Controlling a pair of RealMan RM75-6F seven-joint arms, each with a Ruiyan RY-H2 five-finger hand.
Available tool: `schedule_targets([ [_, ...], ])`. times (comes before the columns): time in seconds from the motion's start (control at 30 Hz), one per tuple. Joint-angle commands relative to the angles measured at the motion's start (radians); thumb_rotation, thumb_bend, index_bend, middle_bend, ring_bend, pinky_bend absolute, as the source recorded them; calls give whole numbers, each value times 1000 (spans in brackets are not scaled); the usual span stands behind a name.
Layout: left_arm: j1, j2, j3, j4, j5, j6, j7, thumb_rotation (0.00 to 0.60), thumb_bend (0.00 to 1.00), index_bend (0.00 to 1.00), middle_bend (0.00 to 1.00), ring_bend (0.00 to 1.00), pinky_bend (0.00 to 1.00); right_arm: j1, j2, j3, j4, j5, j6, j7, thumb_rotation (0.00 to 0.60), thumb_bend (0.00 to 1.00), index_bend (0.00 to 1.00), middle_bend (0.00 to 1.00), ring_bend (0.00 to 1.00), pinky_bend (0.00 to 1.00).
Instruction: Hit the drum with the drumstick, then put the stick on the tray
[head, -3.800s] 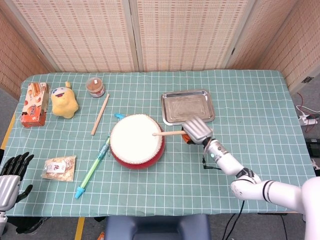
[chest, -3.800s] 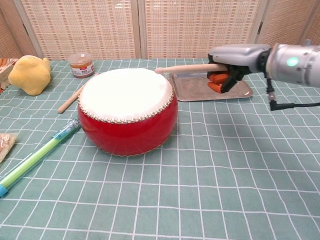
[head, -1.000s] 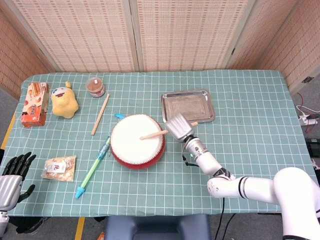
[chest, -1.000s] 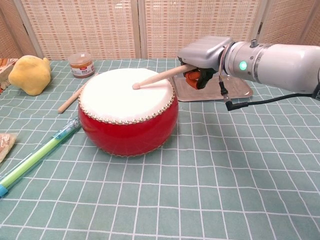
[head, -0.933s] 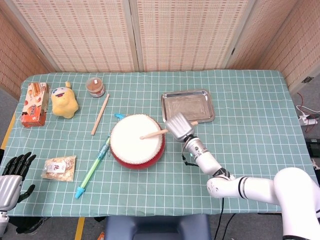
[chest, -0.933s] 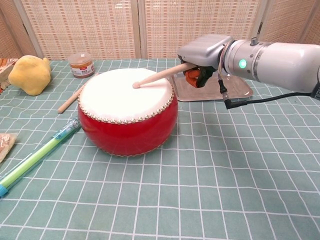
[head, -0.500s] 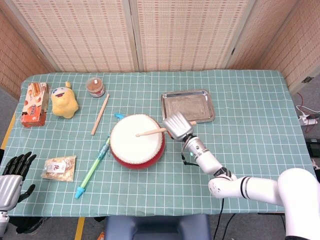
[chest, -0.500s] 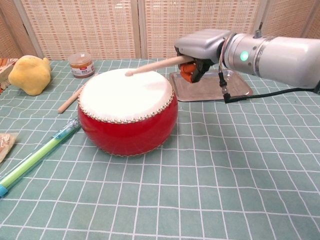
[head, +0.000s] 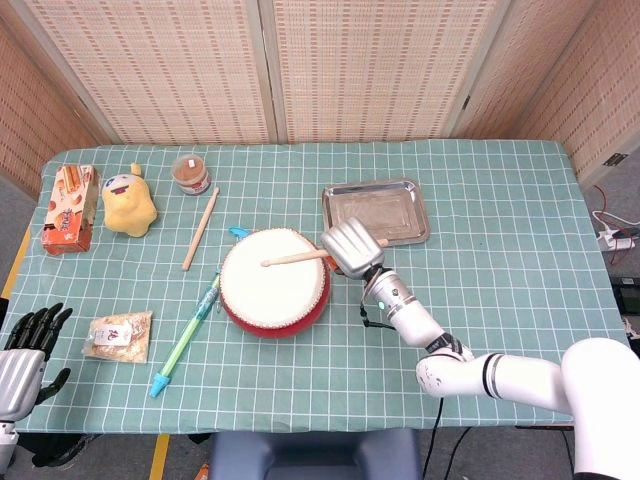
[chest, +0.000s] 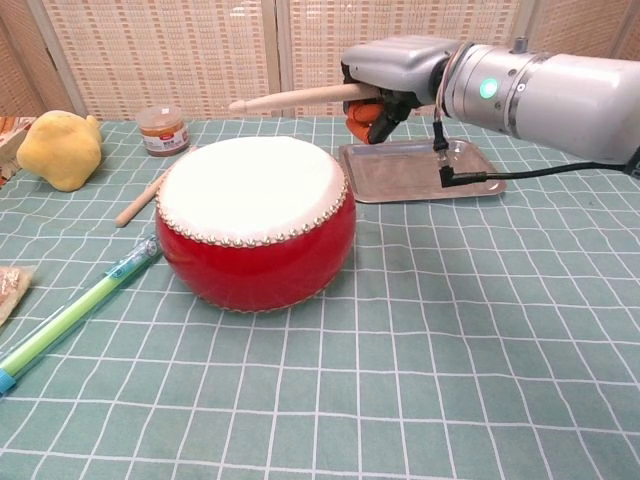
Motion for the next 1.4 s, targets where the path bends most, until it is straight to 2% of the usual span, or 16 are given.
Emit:
schedule_targets([
  [0.03,0,0,0,0,-1,-1,1,600,250,29,0,0,3,2,-12,-50,42,7,-41,-109,600,650,1000,938,1000,1000],
  [0.17,2,1,0,1,-5,-3,0,600,249,30,0,0,3,18,-41,-95,84,51,-67,-214,600,650,1000,938,1000,1000],
  [0.27,2,-1,1,4,-6,-4,-2,600,250,29,0,0,3,11,-48,-74,73,51,-38,-198,600,651,1000,938,1000,1000],
  [0.43,2,-2,-1,7,-4,0,-7,600,250,29,0,0,3,-71,-56,61,23,-87,67,192,600,650,1000,938,1000,1000],
  [0.53,0,-3,-1,8,-1,0,-8,600,249,30,0,0,3,-88,-44,52,54,-136,55,260,600,650,1000,938,1000,1000],
  [0.67,-1,-3,0,7,1,-1,-6,600,249,29,0,0,3,-77,-39,7,97,-154,6,187,600,650,998,938,1000,1000],
  [0.8,-1,-2,0,4,-2,-3,-2,600,249,29,0,0,3,-48,-46,-39,130,-151,-43,46,600,650,997,938,1000,1000],
  [0.97,-2,-3,0,3,-5,-7,1,600,250,29,0,0,3,-11,-57,-78,146,-88,-90,-152,600,650,998,938,1000,1000],
  [1.07,-3,-4,0,3,-4,-9,1,600,249,29,0,0,3,-3,-59,-78,130,-32,-88,-224,600,650,998,938,1000,1000],
  [1.17,-3,-4,-1,5,-5,-8,-1,600,249,29,0,0,3,-11,-49,-51,93,-11,-60,-205,600,650,998,938,1000,1000],
  [1.33,0,-4,-1,9,-1,2,-6,600,249,29,0,0,3,-54,-16,13,44,-78,16,-44,600,650,997,938,1000,1000],
  [1.4,1,-3,0,8,1,5,-7,600,249,30,0,0,3,-68,0,22,43,-79,22,-10,600,650,994,938,1000,1000],
])
